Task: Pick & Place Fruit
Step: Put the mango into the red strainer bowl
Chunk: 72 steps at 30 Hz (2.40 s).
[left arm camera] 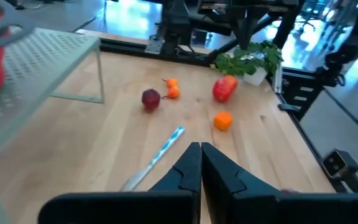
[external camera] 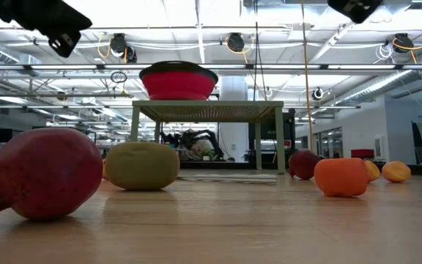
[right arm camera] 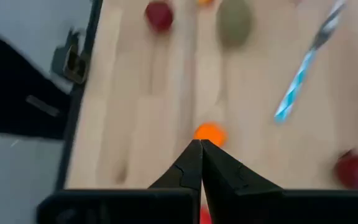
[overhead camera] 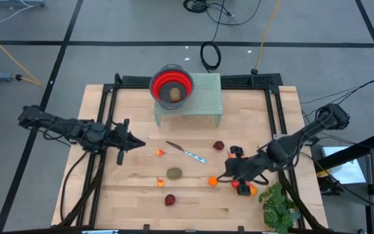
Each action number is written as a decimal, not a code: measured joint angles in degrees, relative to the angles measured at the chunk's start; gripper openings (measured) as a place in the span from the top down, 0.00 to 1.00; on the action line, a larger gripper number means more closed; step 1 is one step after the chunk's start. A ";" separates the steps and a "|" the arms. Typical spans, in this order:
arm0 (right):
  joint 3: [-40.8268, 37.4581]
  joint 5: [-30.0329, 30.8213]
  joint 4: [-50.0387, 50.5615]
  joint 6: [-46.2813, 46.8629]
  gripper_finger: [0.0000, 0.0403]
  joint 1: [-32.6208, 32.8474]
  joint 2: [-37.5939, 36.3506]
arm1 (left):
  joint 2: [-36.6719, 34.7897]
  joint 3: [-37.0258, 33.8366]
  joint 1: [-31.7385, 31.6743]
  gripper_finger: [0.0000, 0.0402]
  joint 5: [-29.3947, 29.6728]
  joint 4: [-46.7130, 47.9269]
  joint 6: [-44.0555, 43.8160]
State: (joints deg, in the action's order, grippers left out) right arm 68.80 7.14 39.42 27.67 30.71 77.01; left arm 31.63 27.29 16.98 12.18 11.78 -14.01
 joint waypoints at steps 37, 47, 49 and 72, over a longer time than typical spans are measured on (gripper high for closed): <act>6.73 -20.88 21.09 46.85 0.83 2.79 10.36 | -2.10 -3.72 6.86 0.95 -0.12 -2.13 0.40; 6.73 -20.78 24.27 46.67 0.55 2.79 10.36 | -2.10 -3.72 6.85 0.95 -0.14 0.12 0.23; 6.73 -20.78 24.24 46.42 0.52 2.79 10.36 | -2.09 -3.72 6.86 0.95 -0.14 0.10 0.15; 6.73 -20.75 23.80 45.00 0.50 2.79 10.34 | -10.47 -3.67 6.49 0.95 0.14 4.01 8.15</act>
State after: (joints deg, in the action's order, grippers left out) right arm 75.53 -13.61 63.22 72.66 33.50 87.35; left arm 21.16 23.62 23.47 12.32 15.80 -5.86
